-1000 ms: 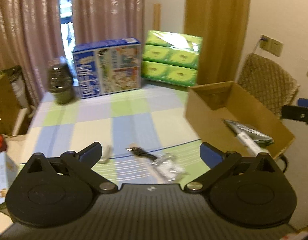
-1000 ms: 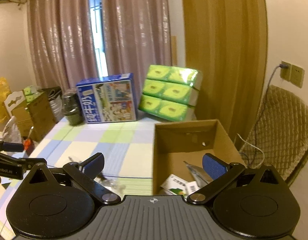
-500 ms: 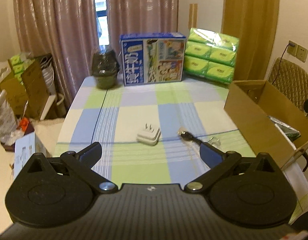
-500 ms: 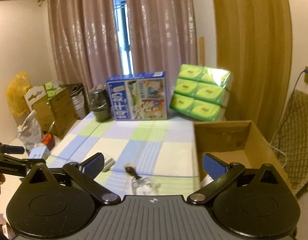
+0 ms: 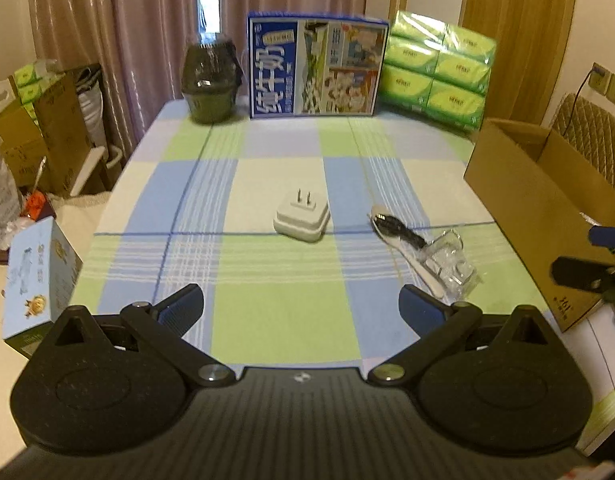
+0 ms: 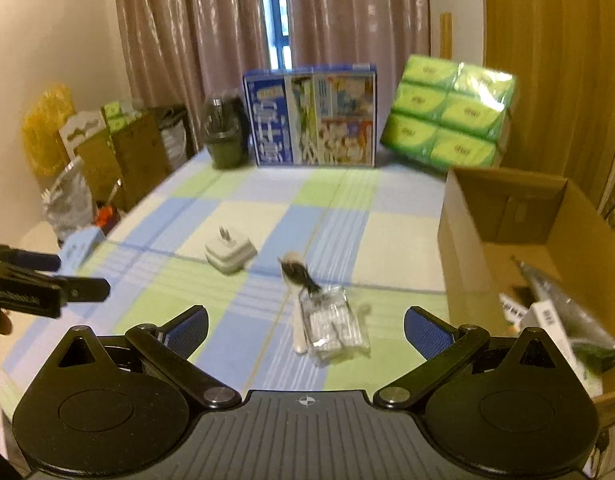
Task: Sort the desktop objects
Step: 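Move both open tools back toward the cable and clear box on the table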
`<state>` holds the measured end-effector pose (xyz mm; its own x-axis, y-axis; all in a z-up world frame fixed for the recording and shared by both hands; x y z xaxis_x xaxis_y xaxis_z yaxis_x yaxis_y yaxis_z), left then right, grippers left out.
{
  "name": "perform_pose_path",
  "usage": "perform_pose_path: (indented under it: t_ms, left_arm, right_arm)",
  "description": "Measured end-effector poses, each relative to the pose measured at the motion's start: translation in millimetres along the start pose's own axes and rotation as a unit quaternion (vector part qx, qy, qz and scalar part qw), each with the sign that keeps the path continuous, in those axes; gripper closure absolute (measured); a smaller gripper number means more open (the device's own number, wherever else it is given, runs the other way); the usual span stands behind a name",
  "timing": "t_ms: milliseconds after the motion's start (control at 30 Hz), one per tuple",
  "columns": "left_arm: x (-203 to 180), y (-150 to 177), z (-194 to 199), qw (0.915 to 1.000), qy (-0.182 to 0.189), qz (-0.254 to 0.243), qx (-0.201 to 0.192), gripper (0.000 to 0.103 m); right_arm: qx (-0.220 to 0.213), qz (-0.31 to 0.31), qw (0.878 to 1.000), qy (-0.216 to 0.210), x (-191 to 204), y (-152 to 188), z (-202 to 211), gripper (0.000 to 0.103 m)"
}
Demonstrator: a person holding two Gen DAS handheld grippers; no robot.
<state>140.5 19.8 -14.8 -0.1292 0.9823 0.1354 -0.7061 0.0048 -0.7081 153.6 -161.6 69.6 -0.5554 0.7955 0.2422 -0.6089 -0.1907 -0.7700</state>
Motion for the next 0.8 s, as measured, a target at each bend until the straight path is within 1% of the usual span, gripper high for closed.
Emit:
perform_pose_path:
  t_ms: [167, 233, 300, 367, 467, 533, 600, 667, 700, 767, 800]
  left_arm:
    - [-6.0, 8.7, -28.7, 0.9999, 0.003, 0.001, 0.014, 0.001]
    - [-8.3, 11.4, -39.6, 0.9999, 0.005, 0.002, 0.014, 0.001]
    - [-10.7, 13.9, -50.4, 1.0, -0.005, 0.001, 0.008, 0.001]
    - [-14.1, 15.8, -60.5, 0.9999, -0.011, 0.001, -0.002, 0.002]
    - [-18.6, 19.6, -74.5, 1.0, -0.006, 0.002, -0.005, 0.003]
    - [-20.7, 20.2, -82.2, 1.0, 0.001, 0.003, -0.005, 0.004]
    - [-21.8, 16.7, -87.4, 0.9999, 0.003, 0.005, -0.009, 0.004]
    - [-24.9, 13.7, -91.1, 0.9999, -0.001, -0.002, -0.016, 0.004]
    - [-26.6, 12.4, -93.3, 0.9998, 0.0, -0.006, -0.016, 0.004]
    - [-29.3, 11.3, -98.2, 0.9999, 0.013, -0.004, -0.01, 0.004]
    - [-30.8, 10.7, -101.0, 0.9998, 0.019, -0.003, -0.005, 0.004]
  right_arm:
    - [0.023, -0.007, 1.0, 0.007, -17.1, 15.8, -30.4, 0.002]
    - [0.03, -0.007, 0.999, 0.009, -23.0, 21.0, -42.2, 0.002]
    - [0.035, -0.004, 0.999, 0.01, -27.2, 24.5, -54.3, 0.002]
    - [0.037, 0.003, 0.999, 0.008, -31.9, 27.6, -65.4, 0.002]
    - [0.041, 0.02, 0.999, 0.007, -35.2, 28.4, -79.9, 0.002]
    - [0.044, 0.043, 0.998, 0.013, -36.7, 29.4, -89.1, 0.002]
    - [0.049, 0.065, 0.996, 0.018, -38.9, 33.1, -97.9, 0.008]
    - [0.062, 0.065, 0.996, 0.014, -45.1, 36.4, -106.8, 0.022]
    - [0.064, 0.06, 0.996, 0.01, -48.7, 37.2, -109.7, 0.023]
    - [0.066, 0.06, 0.996, 0.009, -52.8, 37.6, -114.7, 0.032]
    - [0.066, 0.065, 0.996, 0.009, -53.2, 37.4, -116.4, 0.034]
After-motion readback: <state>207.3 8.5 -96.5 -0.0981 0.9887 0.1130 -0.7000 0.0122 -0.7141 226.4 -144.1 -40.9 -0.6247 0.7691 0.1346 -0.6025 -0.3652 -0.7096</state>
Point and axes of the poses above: each gripper's, at about its wrist camera, not at the fingertips, and z roughly against the way its jaws point, x to its left, y to its underside, the point moved 4 cm from there along -z, roughly the way its jaws point, and after that the axes turned 14 degrees about -y, right-handed, at the moved point
